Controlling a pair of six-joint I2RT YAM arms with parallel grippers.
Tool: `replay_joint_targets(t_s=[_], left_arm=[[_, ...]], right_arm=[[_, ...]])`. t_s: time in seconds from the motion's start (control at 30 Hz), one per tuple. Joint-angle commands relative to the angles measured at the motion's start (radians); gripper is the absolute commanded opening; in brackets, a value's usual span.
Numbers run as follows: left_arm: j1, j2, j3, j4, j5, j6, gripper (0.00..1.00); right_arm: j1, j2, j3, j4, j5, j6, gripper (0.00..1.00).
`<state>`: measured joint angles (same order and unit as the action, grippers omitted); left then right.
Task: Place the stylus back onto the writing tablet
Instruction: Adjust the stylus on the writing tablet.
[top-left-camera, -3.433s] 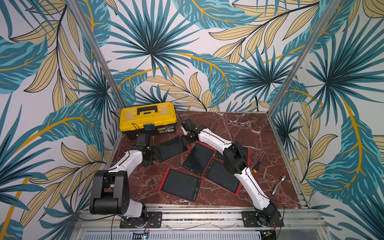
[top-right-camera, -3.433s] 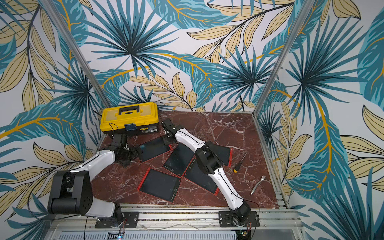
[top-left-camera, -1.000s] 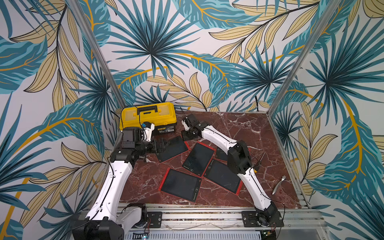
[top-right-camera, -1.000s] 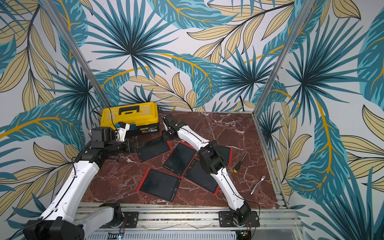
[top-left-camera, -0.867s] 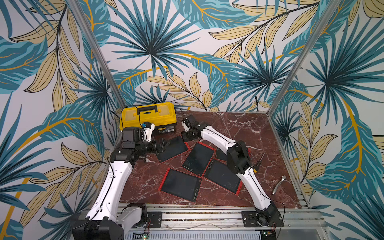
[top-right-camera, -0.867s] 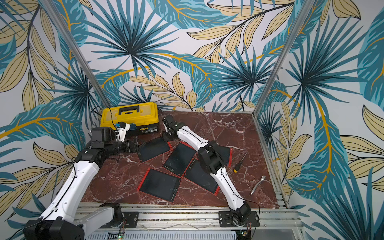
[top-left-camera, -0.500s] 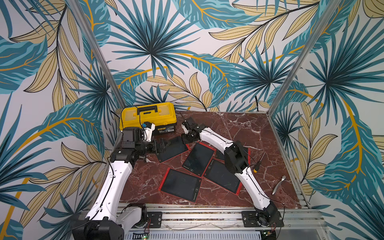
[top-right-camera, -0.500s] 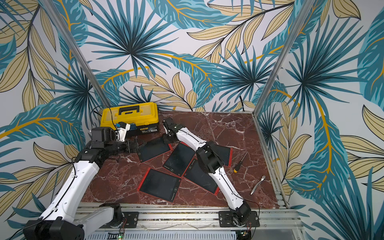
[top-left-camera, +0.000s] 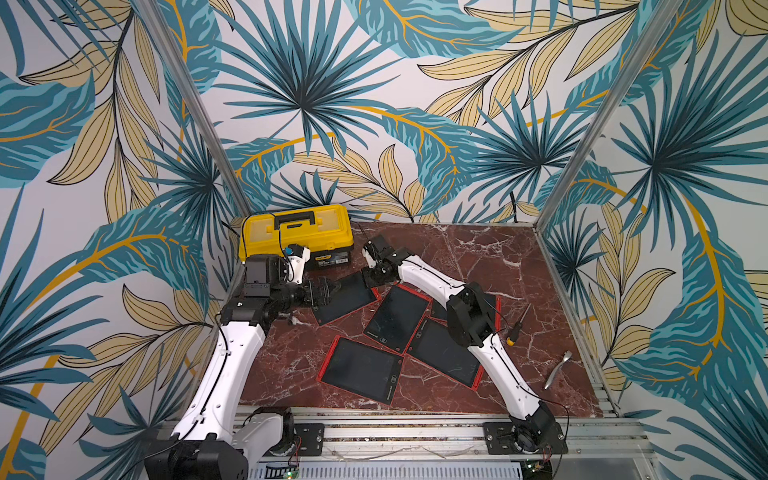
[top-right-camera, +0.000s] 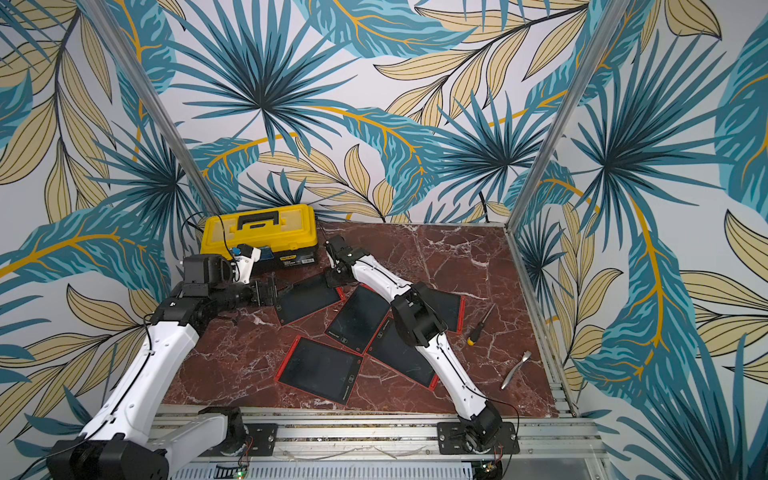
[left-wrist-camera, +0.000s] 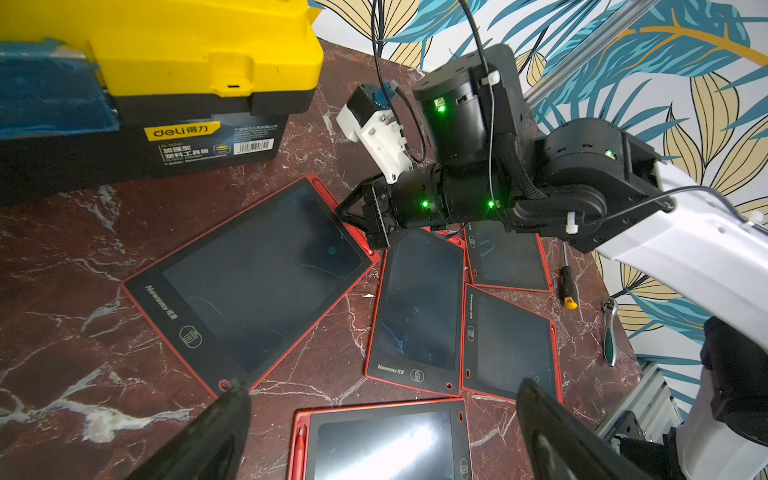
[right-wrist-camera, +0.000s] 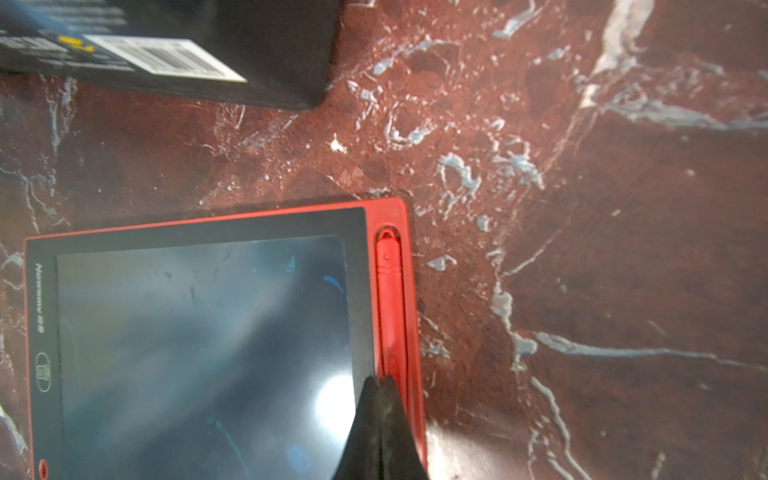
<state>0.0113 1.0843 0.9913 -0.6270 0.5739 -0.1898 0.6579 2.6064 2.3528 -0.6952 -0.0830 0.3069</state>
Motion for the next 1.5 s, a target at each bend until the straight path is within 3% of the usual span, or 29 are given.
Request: replay_joint_targets(t_s=[0.0,0.33,0.53,1.47], left_arm=[[0.006,-0.015,-0.021,-0.009,0.018,0.012,1.00],[0.004,-0.009,-0.019,-0.009,0.020,0.012,1.00],[0.004,-0.008,-0.018,-0.009,0.021,0.010,1.00],[-0.002,-0.004,-0.015,-0.010,0.020,0.006,1.00]], right_arm=[[0.001,0.028,0.012,-0.047,0.017,-0.002,0.00],[0.001,-0.026,0.008,0.000,-0.037,-0.028,0.00],[0.001,-0.048,0.009,-0.007,-0.005,-0.050,0.00],[0.023,0.064,0.040,-0.146,0.072,-0.121,0.00]])
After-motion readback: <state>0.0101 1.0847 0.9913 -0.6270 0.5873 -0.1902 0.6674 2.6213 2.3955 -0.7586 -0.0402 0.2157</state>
